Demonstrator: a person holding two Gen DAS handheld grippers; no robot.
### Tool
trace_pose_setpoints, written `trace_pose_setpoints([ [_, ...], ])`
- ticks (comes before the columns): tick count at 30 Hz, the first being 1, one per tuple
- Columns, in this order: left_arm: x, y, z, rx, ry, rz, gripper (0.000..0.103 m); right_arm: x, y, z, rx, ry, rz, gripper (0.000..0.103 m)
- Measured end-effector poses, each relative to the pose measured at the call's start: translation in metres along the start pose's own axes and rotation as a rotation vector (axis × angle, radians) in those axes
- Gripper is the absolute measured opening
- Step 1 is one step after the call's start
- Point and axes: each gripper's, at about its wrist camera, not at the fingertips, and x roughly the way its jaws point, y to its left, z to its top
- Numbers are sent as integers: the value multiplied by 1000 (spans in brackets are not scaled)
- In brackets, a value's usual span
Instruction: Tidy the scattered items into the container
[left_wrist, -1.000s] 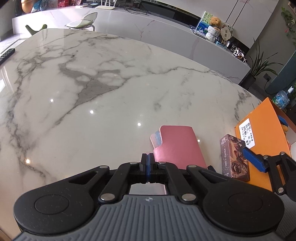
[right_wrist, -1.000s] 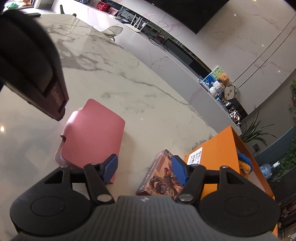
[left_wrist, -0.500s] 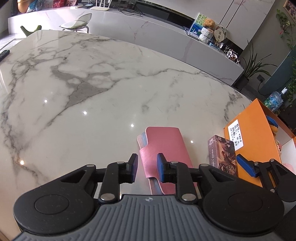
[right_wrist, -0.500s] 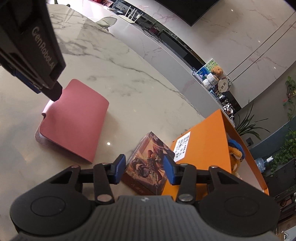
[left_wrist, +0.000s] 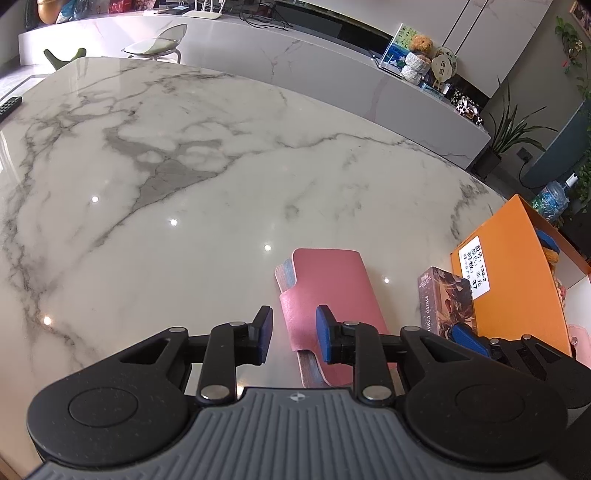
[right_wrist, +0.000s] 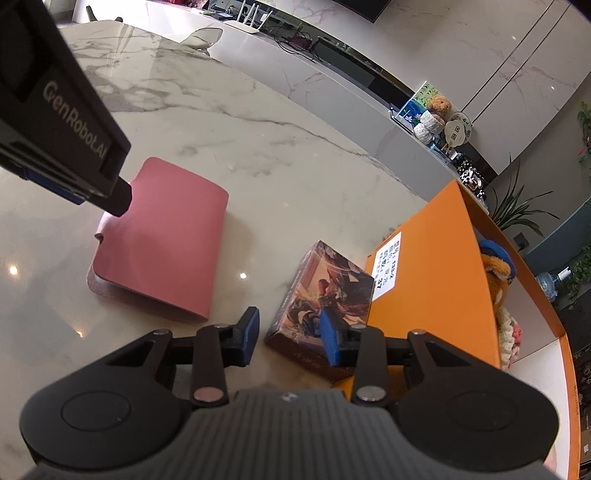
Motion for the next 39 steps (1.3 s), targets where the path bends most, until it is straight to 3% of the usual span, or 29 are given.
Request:
trace_pose_setpoints([
  [4,-5,3,1,-7,-11,17,29,-3,3,6,31,-20,54,38],
  [6,-8,5,3,-8,-19,22,29,-5,0,9,63,-23,70,27],
  [8,-10,5,4,-8,-22,21,29,-7,-4,8,105,-10,61,27],
  [10,-11,4,3,-4,-24,15,29,-10,-5,4,128,1,9,33],
  [11,-10,3,3,-2,-22,11,29,-12,-4,2,132,4,-23,42],
  [13,-10,0,2,4,-19,0,29,-18,-1,-1,134,-1,-53,44],
  [15,-12,-2,1,11,-20,-7,29,-23,6,-1,142,-1,-77,56],
  [19,-18,-3,1,43,-33,-1,29,-28,11,-2,213,-1,-127,60],
  [25,-26,7,3,84,-47,39,29,-22,10,0,341,12,-172,56],
  [30,-21,14,4,99,-16,35,29,-9,1,-1,452,76,-163,43],
  [34,-14,13,2,104,2,26,29,1,-5,-3,498,108,-129,37],
  [39,-6,13,5,105,10,39,29,9,-4,3,478,72,-108,33],
])
